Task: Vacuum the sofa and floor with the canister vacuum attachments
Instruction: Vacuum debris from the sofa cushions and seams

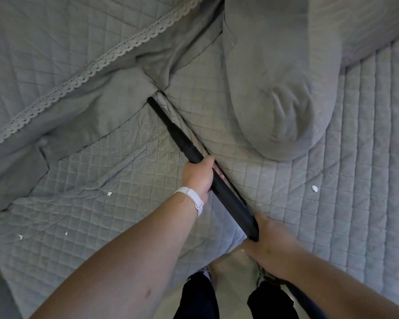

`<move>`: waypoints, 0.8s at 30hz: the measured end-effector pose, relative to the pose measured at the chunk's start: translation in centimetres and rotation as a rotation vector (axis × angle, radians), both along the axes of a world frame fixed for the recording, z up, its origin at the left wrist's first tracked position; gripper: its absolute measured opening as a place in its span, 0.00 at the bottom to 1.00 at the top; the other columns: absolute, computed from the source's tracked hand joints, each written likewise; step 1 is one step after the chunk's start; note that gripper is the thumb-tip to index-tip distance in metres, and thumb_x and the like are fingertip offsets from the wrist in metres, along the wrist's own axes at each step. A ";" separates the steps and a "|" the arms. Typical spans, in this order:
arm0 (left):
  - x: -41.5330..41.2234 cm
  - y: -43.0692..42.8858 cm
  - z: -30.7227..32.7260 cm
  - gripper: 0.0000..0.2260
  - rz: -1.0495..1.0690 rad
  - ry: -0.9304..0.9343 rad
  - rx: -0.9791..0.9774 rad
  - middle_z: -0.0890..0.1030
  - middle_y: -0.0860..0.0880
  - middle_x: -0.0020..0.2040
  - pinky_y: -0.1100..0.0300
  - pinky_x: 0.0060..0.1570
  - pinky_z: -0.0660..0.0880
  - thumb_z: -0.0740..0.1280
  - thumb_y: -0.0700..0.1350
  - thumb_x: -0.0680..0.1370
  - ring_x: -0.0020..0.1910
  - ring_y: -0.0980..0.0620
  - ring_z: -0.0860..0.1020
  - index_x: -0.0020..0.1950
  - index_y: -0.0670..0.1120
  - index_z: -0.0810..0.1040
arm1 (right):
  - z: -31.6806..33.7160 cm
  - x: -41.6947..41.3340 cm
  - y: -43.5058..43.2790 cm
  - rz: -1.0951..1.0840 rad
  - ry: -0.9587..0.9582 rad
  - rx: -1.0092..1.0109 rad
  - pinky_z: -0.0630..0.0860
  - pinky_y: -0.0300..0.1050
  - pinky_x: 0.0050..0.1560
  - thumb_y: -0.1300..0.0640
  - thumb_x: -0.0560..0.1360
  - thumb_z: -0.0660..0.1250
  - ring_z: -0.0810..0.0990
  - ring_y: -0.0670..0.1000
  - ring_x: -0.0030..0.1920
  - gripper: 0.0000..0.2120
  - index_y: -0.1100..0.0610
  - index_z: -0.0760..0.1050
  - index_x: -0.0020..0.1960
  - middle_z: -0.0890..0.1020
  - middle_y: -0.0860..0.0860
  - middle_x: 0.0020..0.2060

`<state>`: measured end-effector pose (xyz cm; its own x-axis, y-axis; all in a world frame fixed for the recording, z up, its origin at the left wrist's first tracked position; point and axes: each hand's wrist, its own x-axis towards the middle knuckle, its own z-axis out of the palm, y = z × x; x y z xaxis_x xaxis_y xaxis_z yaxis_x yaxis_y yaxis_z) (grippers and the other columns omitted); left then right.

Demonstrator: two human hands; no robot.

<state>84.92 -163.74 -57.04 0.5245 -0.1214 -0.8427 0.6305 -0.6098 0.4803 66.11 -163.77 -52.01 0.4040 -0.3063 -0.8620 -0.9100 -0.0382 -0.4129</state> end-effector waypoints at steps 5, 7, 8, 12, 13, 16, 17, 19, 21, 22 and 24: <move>-0.6 0.4 1.0 0.08 0.016 0.000 -0.024 0.77 0.51 0.22 0.47 0.50 0.81 0.66 0.42 0.77 0.36 0.43 0.80 0.39 0.44 0.73 | 0.5 -0.4 0.5 0.003 0.020 -0.001 0.78 0.42 0.36 0.50 0.75 0.66 0.83 0.48 0.40 0.09 0.48 0.71 0.54 0.82 0.48 0.40; -0.8 0.7 1.6 0.08 0.028 -0.003 -0.027 0.77 0.50 0.23 0.50 0.45 0.81 0.65 0.41 0.78 0.34 0.44 0.80 0.38 0.44 0.73 | 1.0 -0.7 0.5 0.018 0.026 -0.001 0.77 0.42 0.35 0.50 0.75 0.66 0.82 0.48 0.38 0.10 0.47 0.71 0.55 0.82 0.48 0.40; -0.9 0.8 1.9 0.07 0.043 -0.003 -0.025 0.77 0.49 0.26 0.53 0.42 0.81 0.65 0.41 0.78 0.33 0.45 0.80 0.40 0.44 0.73 | 1.2 -0.8 0.5 0.022 0.027 0.004 0.77 0.41 0.34 0.50 0.75 0.66 0.82 0.48 0.38 0.11 0.47 0.70 0.56 0.82 0.48 0.40; -0.5 1.6 3.5 0.04 0.162 0.012 -0.073 0.76 0.46 0.35 0.57 0.34 0.80 0.65 0.42 0.78 0.26 0.49 0.79 0.50 0.43 0.73 | 2.2 -0.7 0.2 0.036 0.002 0.028 0.77 0.41 0.33 0.52 0.73 0.66 0.82 0.48 0.37 0.11 0.46 0.71 0.55 0.81 0.49 0.40; -0.3 1.9 4.0 0.03 0.178 0.000 -0.084 0.76 0.46 0.34 0.55 0.35 0.80 0.65 0.42 0.78 0.26 0.50 0.79 0.49 0.44 0.73 | 2.5 -0.6 0.2 0.044 -0.004 0.028 0.76 0.40 0.33 0.52 0.73 0.66 0.82 0.48 0.38 0.10 0.46 0.71 0.54 0.81 0.49 0.41; -0.3 3.4 5.6 0.03 0.225 -0.050 -0.097 0.76 0.46 0.35 0.56 0.34 0.79 0.65 0.42 0.78 0.27 0.49 0.78 0.49 0.44 0.73 | 3.7 -0.4 0.5 0.089 -0.038 0.045 0.74 0.39 0.34 0.53 0.74 0.66 0.79 0.48 0.37 0.08 0.48 0.70 0.51 0.79 0.49 0.40; -0.3 4.0 6.1 0.03 0.247 -0.063 -0.104 0.75 0.46 0.34 0.57 0.33 0.79 0.65 0.42 0.78 0.27 0.49 0.77 0.49 0.44 0.72 | 4.1 -0.5 0.8 0.102 -0.051 0.066 0.74 0.39 0.33 0.53 0.74 0.66 0.78 0.47 0.36 0.07 0.48 0.69 0.49 0.79 0.49 0.40; -0.4 5.4 7.0 0.03 0.300 -0.081 -0.119 0.75 0.46 0.33 0.56 0.33 0.77 0.65 0.41 0.77 0.27 0.48 0.76 0.49 0.44 0.71 | 4.8 -0.6 1.6 0.122 -0.089 0.093 0.74 0.39 0.33 0.52 0.74 0.68 0.77 0.48 0.34 0.07 0.48 0.70 0.49 0.79 0.49 0.38; -0.5 7.1 7.9 0.03 0.343 -0.115 -0.123 0.73 0.46 0.32 0.57 0.30 0.76 0.65 0.40 0.78 0.28 0.47 0.75 0.47 0.44 0.71 | 4.5 -1.1 2.5 0.104 -0.088 0.127 0.75 0.41 0.35 0.50 0.73 0.70 0.78 0.47 0.33 0.09 0.49 0.73 0.50 0.80 0.49 0.35; -0.4 7.9 8.4 0.03 0.367 -0.140 -0.121 0.73 0.45 0.33 0.59 0.28 0.75 0.65 0.40 0.78 0.30 0.46 0.74 0.48 0.44 0.71 | 4.7 -1.8 3.0 0.122 -0.049 0.161 0.76 0.41 0.36 0.49 0.73 0.71 0.79 0.46 0.32 0.09 0.48 0.74 0.51 0.81 0.49 0.33; -0.1 9.9 9.4 0.03 0.421 -0.189 -0.118 0.73 0.44 0.34 0.62 0.24 0.73 0.64 0.40 0.78 0.30 0.46 0.74 0.49 0.44 0.71 | 5.3 -3.3 4.6 0.102 -0.014 0.242 0.78 0.38 0.37 0.46 0.74 0.71 0.81 0.41 0.30 0.09 0.44 0.75 0.53 0.82 0.45 0.29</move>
<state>84.80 -153.81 -47.67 0.6913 0.0458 -0.7211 0.7061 -0.2543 0.6608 62.79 -159.18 -46.70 0.4349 -0.0485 -0.8992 -0.9005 -0.0281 -0.4340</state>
